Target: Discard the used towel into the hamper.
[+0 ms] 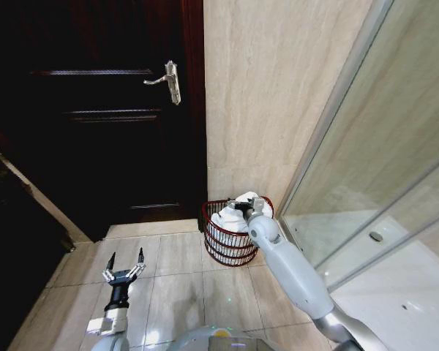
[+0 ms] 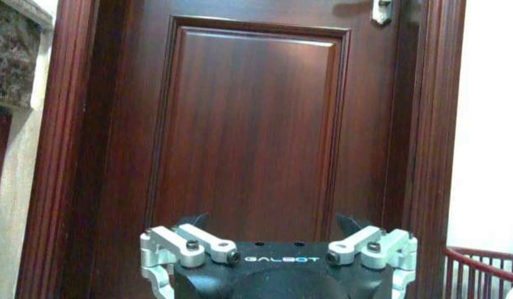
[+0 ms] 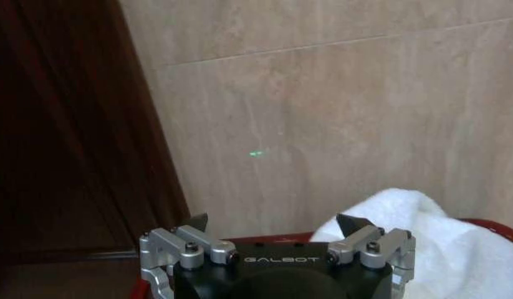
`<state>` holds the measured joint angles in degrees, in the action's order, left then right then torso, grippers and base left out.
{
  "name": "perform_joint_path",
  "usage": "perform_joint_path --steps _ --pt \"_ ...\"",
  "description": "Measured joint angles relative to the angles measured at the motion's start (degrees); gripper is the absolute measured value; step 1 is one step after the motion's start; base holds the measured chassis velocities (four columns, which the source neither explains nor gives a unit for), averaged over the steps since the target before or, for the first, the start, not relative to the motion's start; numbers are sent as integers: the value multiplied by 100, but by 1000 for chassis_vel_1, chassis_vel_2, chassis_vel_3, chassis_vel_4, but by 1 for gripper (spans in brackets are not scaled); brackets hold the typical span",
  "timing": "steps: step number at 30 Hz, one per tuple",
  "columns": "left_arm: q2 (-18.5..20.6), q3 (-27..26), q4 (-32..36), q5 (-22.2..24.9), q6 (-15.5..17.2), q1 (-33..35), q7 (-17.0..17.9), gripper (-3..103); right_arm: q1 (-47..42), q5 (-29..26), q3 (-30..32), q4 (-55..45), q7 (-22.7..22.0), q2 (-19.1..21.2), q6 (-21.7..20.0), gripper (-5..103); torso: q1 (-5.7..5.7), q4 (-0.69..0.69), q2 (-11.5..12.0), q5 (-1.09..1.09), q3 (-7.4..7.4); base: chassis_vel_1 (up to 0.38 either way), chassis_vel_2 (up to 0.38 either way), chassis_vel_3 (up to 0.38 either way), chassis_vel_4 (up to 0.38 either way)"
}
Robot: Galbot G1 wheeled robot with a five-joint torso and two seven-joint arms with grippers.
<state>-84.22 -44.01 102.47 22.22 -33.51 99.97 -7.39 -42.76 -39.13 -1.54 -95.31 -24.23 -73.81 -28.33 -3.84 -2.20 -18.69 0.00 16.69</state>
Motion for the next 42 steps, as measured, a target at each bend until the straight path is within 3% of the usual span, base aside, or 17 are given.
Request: perform_joint_path --steps 8,16,27,42 --pt "26 -6 -25 8 -27 6 -1 100 20 19 33 315 33 -39 -52 100 0 0 0 0 0 0 0 0 0" --pt "59 35 -68 47 -51 -18 -9 100 -187 -174 283 361 -368 371 -341 100 0 1 0 1 0 0 0 0 0" --pt "233 28 -110 242 -77 -30 -20 100 -272 -302 454 677 -601 484 -558 100 0 1 0 1 0 0 0 0 0" --pt "307 44 -95 306 -96 -51 -42 100 -218 -341 347 956 -374 -56 -391 100 0 1 0 -1 1 0 0 0 0"
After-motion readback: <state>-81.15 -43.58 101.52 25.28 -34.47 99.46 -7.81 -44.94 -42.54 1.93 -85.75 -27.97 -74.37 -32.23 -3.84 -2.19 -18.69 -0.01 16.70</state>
